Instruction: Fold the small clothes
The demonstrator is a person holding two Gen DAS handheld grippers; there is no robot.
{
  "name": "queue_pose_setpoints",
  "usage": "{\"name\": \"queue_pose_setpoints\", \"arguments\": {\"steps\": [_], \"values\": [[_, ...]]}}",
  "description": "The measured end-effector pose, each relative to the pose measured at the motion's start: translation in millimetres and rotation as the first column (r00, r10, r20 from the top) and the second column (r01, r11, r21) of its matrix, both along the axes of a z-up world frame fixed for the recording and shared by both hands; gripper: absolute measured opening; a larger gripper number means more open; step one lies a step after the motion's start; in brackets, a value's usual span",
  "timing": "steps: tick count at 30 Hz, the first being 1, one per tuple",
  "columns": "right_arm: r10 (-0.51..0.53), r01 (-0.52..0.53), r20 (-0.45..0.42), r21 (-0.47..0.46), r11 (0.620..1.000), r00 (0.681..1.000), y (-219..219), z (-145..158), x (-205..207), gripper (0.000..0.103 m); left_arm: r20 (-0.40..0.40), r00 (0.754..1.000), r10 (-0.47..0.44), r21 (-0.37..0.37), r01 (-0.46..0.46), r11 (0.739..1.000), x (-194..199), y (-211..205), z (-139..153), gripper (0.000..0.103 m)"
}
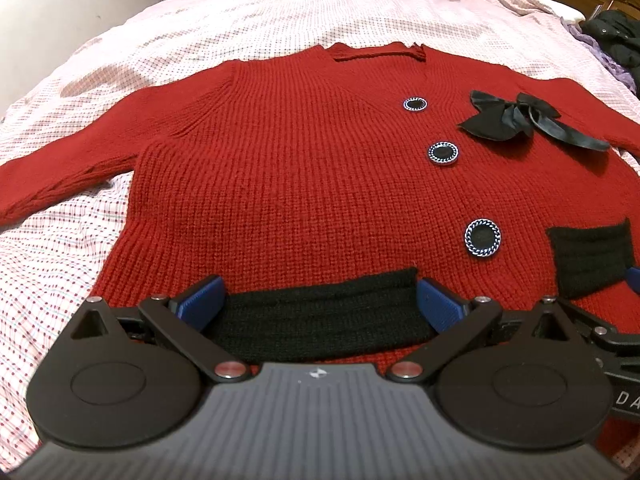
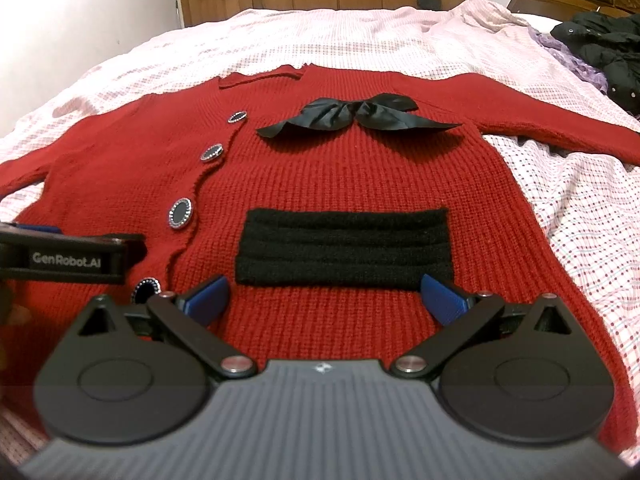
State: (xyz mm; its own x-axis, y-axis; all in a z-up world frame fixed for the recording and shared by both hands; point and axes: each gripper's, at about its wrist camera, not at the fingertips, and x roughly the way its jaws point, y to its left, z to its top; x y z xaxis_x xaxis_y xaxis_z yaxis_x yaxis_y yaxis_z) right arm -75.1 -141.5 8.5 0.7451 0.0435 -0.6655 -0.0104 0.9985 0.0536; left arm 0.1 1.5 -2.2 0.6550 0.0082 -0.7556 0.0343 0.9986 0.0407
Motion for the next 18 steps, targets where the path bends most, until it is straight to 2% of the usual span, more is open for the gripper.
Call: {"name": "queue_pose_setpoints", "arguments": {"steps": [13, 15, 18], "values": [[0.0, 0.0, 0.0, 0.001, 1.0, 1.0, -0.1, 0.4, -0.6, 0.103, -0.005, 1.0, -0.003, 0.003, 0.003, 1.0, 16.7, 9.3, 1.7, 0.103], [-0.004, 0.004, -0.001, 0.0, 1.0, 1.0, 0.3, 0.8, -1.0, 0.103, 0.002, 1.0, -0.003, 0.005, 0.003, 1.0, -3.8, -1.6, -0.9, 0.103], [-0.012, 0.012, -0.004, -0.003, 1.0, 1.0, 1.6, 1.3, -0.9, 0.103, 0.003, 1.0, -0.007, 0.003, 0.007, 1.0, -2.9, 0.1, -0.7, 0.103]]}}
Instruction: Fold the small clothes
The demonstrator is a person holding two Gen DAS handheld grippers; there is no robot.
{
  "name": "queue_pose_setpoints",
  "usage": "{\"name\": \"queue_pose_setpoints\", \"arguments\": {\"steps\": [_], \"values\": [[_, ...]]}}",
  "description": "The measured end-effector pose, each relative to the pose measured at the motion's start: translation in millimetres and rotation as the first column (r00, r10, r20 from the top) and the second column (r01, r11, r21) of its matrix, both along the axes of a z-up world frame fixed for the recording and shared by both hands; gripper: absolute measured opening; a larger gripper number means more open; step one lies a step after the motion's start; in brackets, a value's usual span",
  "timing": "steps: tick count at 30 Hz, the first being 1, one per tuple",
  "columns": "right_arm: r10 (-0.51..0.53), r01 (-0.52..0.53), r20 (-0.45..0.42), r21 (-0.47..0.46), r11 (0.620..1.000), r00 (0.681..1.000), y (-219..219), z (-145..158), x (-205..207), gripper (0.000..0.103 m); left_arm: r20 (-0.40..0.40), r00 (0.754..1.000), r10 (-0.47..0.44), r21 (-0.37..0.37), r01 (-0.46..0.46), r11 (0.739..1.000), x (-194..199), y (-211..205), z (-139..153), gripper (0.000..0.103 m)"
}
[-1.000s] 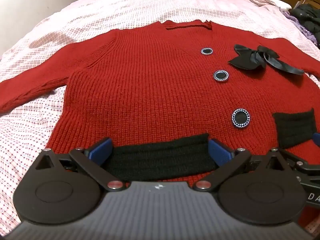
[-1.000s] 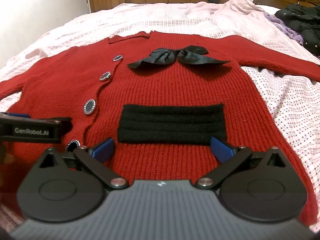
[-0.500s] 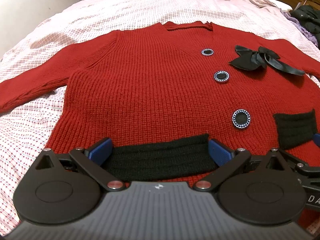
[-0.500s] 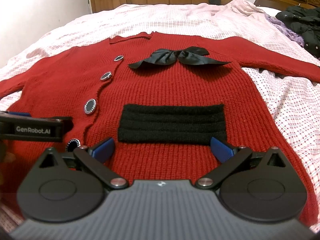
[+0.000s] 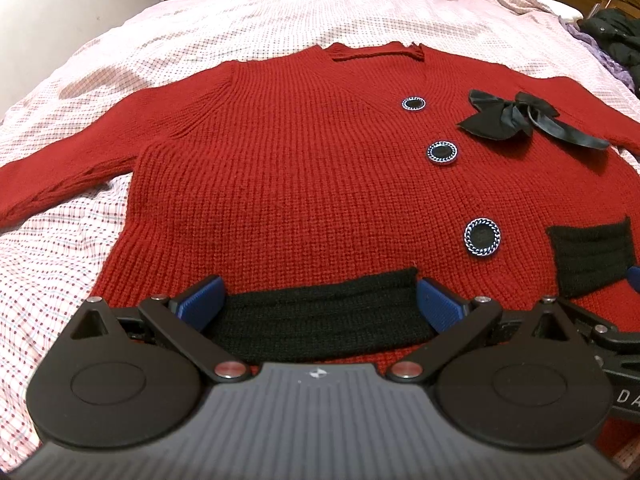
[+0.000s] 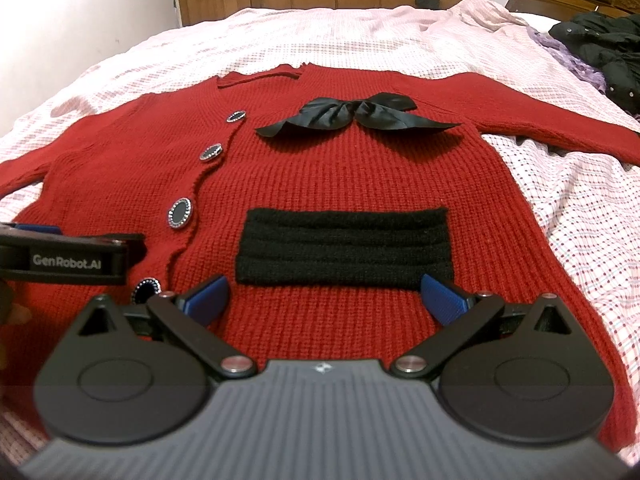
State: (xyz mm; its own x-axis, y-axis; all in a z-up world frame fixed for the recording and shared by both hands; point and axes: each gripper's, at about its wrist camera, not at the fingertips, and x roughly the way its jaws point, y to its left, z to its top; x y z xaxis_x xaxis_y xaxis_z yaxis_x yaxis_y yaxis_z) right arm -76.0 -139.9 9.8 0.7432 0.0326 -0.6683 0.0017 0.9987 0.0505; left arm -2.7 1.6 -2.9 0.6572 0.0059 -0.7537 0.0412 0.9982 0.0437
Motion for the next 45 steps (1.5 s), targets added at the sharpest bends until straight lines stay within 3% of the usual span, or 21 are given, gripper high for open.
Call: {"name": "queue_pose_setpoints", "arguments": {"steps": [36, 45], "values": [[0.003, -0.002, -0.024, 0.033, 0.999, 1.0, -5.8, 3.6, 2.9, 0.103, -0.024, 1.0, 0.004, 0.007, -0.004, 1.0, 2.3, -3.7, 1.7, 0.103], [0.04, -0.036, -0.032, 0.112, 0.993, 0.999, -22.2, 17.0, 0.8, 0.103, -0.04, 0.999, 0.017, 0.0, -0.017, 1.0, 2.1, -3.1, 13.0, 0.103]]}}
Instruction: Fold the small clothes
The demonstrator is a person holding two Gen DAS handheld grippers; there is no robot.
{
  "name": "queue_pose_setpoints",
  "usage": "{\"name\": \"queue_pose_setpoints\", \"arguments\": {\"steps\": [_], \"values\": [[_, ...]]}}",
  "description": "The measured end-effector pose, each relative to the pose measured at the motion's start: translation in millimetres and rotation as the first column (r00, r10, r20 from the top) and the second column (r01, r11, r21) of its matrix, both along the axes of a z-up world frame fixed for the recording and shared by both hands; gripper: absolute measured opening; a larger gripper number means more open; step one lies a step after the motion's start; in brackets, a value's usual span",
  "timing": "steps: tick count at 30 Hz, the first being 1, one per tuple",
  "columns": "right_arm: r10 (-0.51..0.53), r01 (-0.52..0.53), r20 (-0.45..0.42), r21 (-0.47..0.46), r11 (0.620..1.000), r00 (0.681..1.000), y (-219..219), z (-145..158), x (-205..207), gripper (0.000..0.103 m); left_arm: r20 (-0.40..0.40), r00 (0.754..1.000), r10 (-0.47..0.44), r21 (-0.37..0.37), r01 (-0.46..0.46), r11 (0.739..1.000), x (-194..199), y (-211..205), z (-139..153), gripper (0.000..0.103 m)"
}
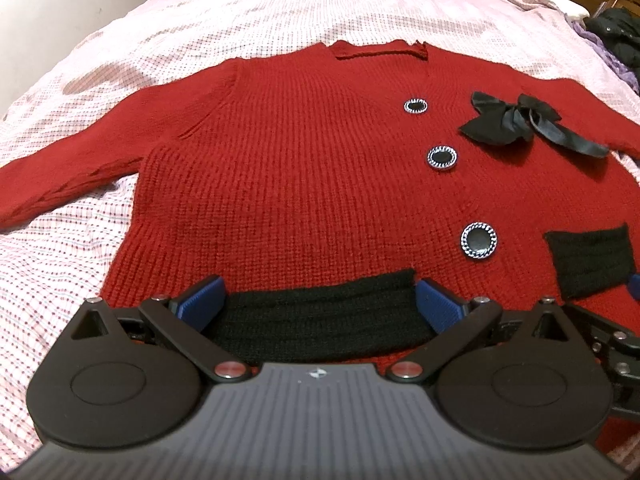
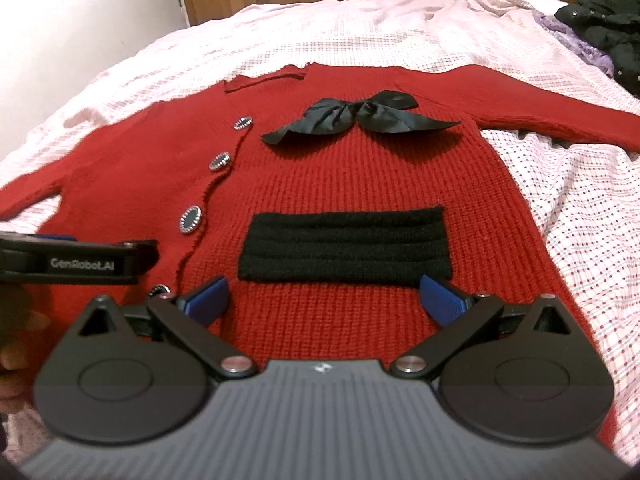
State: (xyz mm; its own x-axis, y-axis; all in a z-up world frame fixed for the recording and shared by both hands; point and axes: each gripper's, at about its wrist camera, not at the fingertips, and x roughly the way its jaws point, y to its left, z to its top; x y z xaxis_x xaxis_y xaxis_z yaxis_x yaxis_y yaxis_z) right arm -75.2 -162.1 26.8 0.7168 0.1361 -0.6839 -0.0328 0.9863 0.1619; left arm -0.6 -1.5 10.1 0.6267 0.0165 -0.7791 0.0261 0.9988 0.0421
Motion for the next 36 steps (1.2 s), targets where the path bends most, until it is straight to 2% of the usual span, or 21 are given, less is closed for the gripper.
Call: {"name": "queue_pose_setpoints", "arguments": {"steps": [7, 15, 21, 29, 36], "values": [[-0.062, 0.058, 0.032, 0.117, 0.992, 0.998, -46.3, 24.6, 2.4, 0.103, 0.008, 1.0, 0.001, -0.056, 0.0, 0.998, 1.0, -0.3, 19.4, 0.103], [-0.193, 0.178, 0.063, 0.197, 0.964, 0.979, -120.2, 35.8, 30.3, 0.103, 0.052, 0.998, -0.026, -0.059, 0.029, 0.998, 7.4, -16.6, 39.4, 0.103], [-0.33, 0.308, 0.051, 0.253, 0.917, 0.943, -174.8, 32.5, 54.5, 0.103, 0.041, 0.999, -0.028, -0.061, 0.031, 0.998, 16.6, -23.9, 38.9, 0.103], [-0.457, 0.426, 0.032, 0.31, 0.85, 0.889, -232.2, 16.4, 77.6, 0.103, -0.025, 1.0, 0.013, -0.051, -0.014, 0.999, 29.0, -25.3, 19.4, 0.103], [-0.537, 0.513, 0.018, 0.271, 0.814, 0.843, -270.3, -4.3, 105.0, 0.103, -0.079, 0.995, 0.063, -0.051, -0.067, 0.996, 36.9, -20.1, 1.3, 0.103]]}}
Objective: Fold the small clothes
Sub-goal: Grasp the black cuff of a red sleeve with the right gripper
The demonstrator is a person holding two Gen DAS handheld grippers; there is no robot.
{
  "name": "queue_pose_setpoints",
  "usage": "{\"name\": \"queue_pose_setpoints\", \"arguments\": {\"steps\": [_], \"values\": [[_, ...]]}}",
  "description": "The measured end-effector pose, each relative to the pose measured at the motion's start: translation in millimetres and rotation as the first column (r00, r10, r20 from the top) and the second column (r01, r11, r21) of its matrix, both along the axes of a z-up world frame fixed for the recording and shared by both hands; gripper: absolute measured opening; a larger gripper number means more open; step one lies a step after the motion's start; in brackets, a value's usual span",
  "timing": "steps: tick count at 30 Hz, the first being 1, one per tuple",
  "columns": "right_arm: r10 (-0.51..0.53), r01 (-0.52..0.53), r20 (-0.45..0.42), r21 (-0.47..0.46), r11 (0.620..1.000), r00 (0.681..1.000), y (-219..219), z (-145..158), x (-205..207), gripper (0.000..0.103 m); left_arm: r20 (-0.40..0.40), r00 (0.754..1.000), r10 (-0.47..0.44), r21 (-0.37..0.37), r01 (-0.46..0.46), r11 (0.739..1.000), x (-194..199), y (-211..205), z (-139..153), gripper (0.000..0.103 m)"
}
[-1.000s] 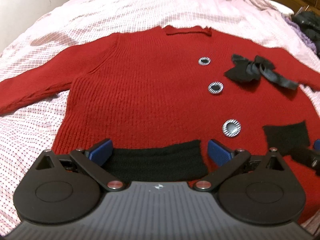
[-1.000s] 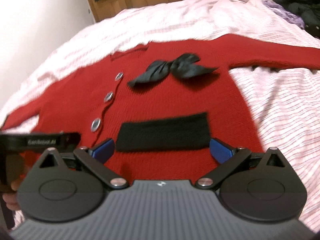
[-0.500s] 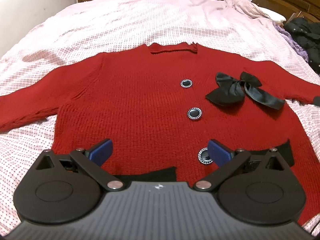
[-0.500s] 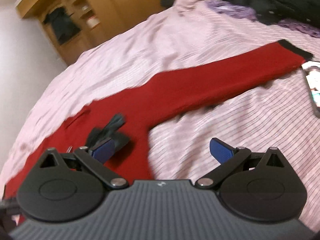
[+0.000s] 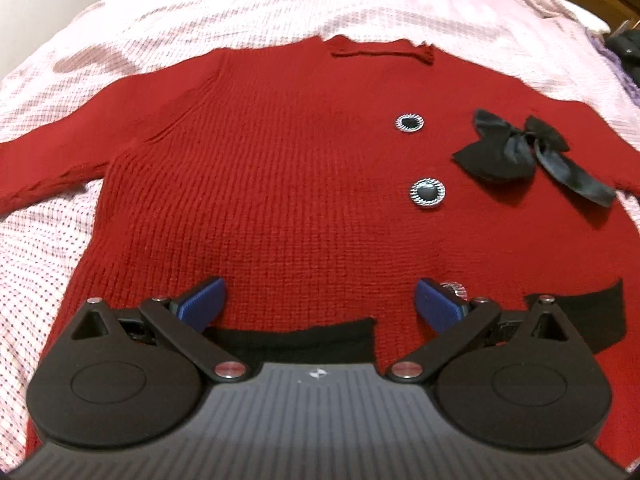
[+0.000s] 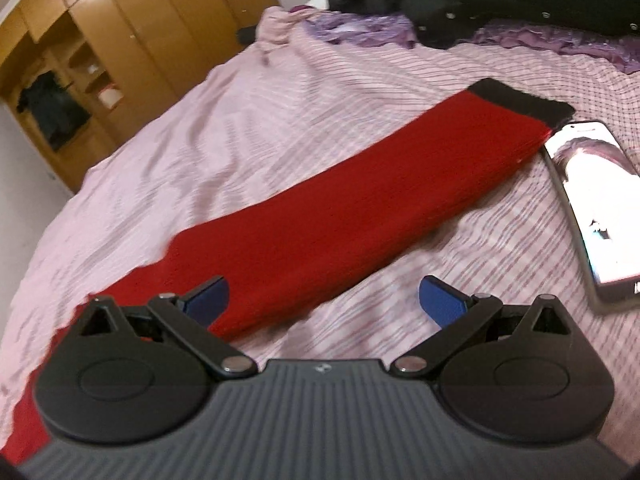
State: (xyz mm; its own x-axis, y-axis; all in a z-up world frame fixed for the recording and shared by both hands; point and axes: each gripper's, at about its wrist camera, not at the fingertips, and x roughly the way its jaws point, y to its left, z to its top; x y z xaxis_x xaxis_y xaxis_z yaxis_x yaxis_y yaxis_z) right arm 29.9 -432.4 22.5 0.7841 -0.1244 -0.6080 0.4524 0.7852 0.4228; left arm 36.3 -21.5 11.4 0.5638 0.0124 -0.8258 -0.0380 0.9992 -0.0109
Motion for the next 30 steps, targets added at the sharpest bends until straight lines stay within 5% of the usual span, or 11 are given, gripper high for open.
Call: {"name": "queue_pose_setpoints", "arguments": {"steps": [7, 14, 17, 19, 21, 30], "values": [[-0.049, 0.049, -0.003, -0.032, 0.998, 0.999, -28.4, -8.8, 29.0, 0.103, -0.001, 1.0, -0.004, 0.05, 0.004, 0.999, 0.6, -7.6, -5.3, 0.103], [-0.102, 0.096, 0.084, 0.072, 0.993, 0.991, -58.5, -9.0, 39.2, 0.103, 0.003, 1.0, -0.008, 0.082, 0.007, 0.997, 2.4, -12.3, -7.6, 0.103], [-0.115, 0.106, 0.104, 0.086, 0.991, 0.988, -65.5, -8.8, 41.4, 0.077, 0.006, 1.0, -0.009, 0.091, 0.008, 0.996, 1.9, -13.9, -7.7, 0.103], [-0.117, 0.108, 0.093, 0.097, 0.989, 0.989, -67.8, -8.3, 41.8, 0.045, 0.008, 1.0, -0.009, 0.094, 0.008, 0.996, 2.1, -14.4, -7.7, 0.103], [-0.114, 0.103, 0.102, 0.111, 0.989, 0.988, -69.1, -5.8, 38.5, 0.024, 0.009, 1.0, -0.012, 0.097, 0.011, 0.995, 1.5, -14.6, -7.2, 0.103], [-0.035, 0.027, 0.237, 0.038, 0.999, 0.971, -44.9, 39.5, 11.7, 0.015, 0.041, 0.997, -0.064, 0.147, 0.057, 0.987, -5.7, -16.9, 5.1, 0.103]]}}
